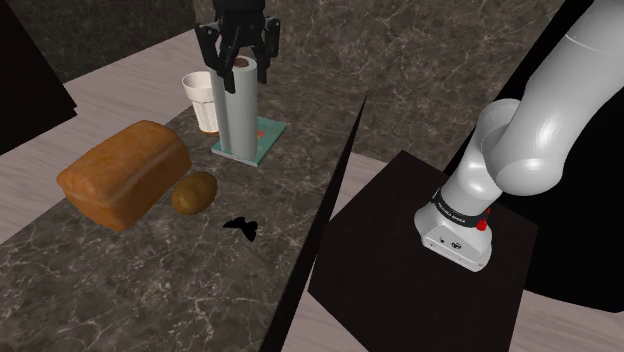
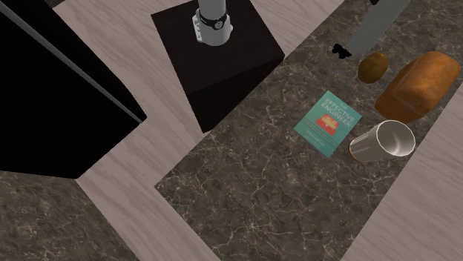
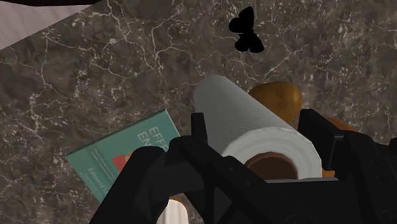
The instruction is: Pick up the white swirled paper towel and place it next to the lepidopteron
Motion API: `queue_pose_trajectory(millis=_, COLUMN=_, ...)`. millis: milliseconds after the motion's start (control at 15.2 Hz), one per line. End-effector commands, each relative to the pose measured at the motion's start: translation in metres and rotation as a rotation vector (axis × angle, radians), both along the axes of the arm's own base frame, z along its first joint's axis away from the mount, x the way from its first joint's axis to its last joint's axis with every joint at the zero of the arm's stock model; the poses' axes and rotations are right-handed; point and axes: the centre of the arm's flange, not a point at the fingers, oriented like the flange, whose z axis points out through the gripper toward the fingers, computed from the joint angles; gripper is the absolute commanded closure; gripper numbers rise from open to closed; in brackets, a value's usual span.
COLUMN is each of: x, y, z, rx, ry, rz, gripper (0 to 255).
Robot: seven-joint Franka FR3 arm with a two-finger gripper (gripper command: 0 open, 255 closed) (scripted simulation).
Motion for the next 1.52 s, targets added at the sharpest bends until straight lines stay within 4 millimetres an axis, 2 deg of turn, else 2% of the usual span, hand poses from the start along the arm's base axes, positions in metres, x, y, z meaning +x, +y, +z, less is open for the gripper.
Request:
queue_pose_trajectory(millis=0, x=0.000, y=0.000, z=-0.011, rx=0.000, ry=-0.001, rz=0.000, gripper=255)
queue_pose_trajectory(millis=1452, x=0.000, y=0.000, z=-0.127, rx=0.000, ry=-0.001, rz=0.000, gripper=255)
